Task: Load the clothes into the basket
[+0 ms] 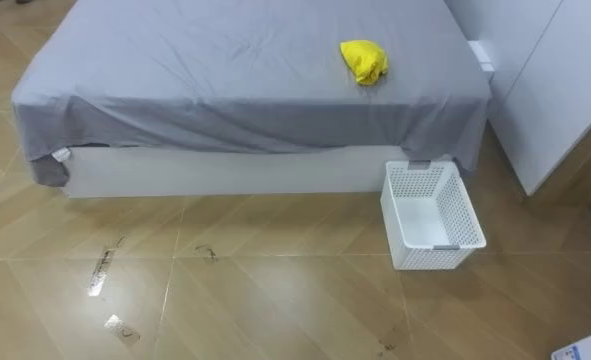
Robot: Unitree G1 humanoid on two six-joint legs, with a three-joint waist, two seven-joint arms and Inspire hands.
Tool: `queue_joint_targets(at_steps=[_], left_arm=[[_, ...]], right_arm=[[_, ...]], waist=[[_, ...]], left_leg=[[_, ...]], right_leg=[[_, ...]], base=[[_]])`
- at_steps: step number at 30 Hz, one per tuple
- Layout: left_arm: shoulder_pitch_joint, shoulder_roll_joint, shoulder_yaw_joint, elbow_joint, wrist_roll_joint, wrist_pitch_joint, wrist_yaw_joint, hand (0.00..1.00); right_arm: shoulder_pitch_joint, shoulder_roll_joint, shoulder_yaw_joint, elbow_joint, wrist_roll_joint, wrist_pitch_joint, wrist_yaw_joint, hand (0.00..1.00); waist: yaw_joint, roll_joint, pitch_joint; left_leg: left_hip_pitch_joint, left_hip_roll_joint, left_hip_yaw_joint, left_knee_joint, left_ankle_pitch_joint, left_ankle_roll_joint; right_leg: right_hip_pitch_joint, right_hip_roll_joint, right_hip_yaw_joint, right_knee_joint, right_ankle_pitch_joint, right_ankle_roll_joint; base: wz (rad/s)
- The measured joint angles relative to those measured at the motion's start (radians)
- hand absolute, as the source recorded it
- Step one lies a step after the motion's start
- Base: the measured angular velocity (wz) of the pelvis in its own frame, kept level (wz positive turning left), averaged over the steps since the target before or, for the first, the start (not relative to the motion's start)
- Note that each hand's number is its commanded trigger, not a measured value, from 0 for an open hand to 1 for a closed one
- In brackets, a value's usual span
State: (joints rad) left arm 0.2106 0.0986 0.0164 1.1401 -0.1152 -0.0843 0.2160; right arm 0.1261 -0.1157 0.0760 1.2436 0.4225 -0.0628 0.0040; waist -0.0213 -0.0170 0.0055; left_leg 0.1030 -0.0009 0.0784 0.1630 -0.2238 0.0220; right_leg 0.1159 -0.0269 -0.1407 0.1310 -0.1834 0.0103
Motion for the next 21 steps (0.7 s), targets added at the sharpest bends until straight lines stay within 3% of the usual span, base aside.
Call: queue_joint_targets(at_steps=[17, 20, 21], left_arm=[[0.0, 0.0, 0.001, 0.0, 0.007, 0.0, 0.007, 0.0], [0.0, 0.0, 0.004, 0.0, -0.013, 0.001, 0.0, 0.0], [0.0, 0.0, 0.008, 0.0, -0.015, 0.002, -0.007, 0.0]], right_arm=[[-0.005, 0.0, -0.002, -0.001, -0.001, 0.001, 0.017, 0.0], [-0.006, 0.0, 0.001, -0.002, 0.005, 0.002, 0.033, 0.0], [-0.008, 0.0, 0.001, -0.004, 0.004, 0.01, 0.037, 0.0]], waist=[[0.001, 0.009, 0.0], [0.007, 0.012, -0.0014], [0.02, 0.012, -0.0003]], left_leg=[[-0.006, 0.001, 0.0, 0.002, 0.0, 0.0], [-0.006, 0.008, 0.008, 0.014, -0.008, -0.004], [-0.01, 0.021, 0.018, 0.034, -0.022, -0.009]], right_leg=[[0.002, 0.0, 0.0, 0.002, 0.0, 0.0], [-0.006, 0.005, 0.001, 0.01, -0.003, -0.004], [-0.013, 0.012, -0.003, 0.027, -0.01, -0.009]], base=[[0.0], [-0.08], [-0.26]])
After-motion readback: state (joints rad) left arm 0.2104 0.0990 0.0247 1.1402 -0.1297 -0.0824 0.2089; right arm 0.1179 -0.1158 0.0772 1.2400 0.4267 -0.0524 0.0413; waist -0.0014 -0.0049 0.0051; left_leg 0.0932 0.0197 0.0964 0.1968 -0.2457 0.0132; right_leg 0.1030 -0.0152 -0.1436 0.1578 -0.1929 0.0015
